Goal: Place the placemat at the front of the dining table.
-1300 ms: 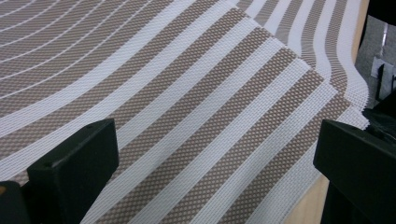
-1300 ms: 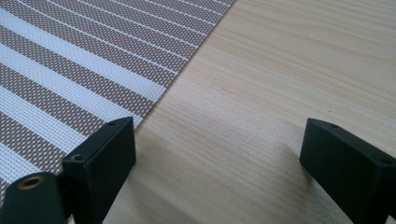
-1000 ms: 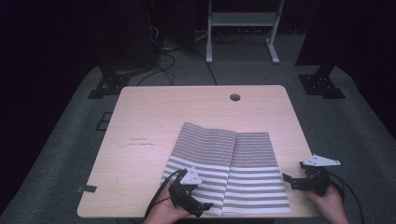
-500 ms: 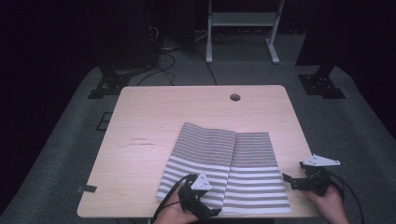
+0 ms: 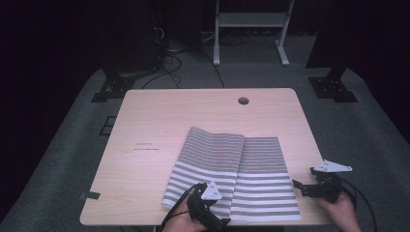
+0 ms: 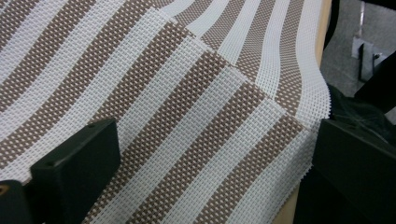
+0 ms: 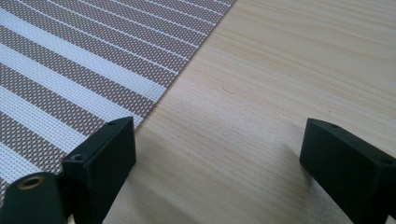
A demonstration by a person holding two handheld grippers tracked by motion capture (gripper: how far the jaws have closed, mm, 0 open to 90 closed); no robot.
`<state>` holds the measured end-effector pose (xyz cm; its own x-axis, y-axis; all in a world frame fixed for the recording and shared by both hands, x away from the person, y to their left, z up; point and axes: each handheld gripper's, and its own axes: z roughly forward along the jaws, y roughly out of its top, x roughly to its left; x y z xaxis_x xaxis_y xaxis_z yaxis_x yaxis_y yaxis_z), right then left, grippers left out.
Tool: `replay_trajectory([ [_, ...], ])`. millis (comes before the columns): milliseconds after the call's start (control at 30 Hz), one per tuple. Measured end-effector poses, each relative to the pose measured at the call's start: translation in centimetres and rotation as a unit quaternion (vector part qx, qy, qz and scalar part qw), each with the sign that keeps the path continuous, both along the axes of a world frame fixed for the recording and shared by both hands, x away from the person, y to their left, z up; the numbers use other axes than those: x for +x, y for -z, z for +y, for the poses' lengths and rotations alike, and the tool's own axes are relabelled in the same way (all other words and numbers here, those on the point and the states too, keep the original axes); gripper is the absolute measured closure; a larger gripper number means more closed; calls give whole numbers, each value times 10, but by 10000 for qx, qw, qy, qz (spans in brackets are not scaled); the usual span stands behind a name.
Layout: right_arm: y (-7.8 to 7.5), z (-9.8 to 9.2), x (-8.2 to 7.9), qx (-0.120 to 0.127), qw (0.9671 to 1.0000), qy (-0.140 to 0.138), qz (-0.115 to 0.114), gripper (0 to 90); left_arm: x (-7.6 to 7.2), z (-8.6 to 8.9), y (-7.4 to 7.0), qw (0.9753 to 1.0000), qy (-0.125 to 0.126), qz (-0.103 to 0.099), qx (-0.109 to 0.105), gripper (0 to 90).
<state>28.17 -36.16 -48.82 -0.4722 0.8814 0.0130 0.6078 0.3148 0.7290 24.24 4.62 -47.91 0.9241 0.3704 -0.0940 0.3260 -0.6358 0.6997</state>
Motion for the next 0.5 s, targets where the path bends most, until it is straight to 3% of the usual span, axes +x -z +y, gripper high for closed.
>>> replay_trajectory([
  [333, 0, 0, 0, -1, 10000, -1, -1, 93, 2, 4, -1, 10000, -41, -11, -43, 81],
  [500, 0, 0, 0, 0, 10000, 0, 0, 93, 5, 3, -2, 9993, -64, 283, -244, 21],
])
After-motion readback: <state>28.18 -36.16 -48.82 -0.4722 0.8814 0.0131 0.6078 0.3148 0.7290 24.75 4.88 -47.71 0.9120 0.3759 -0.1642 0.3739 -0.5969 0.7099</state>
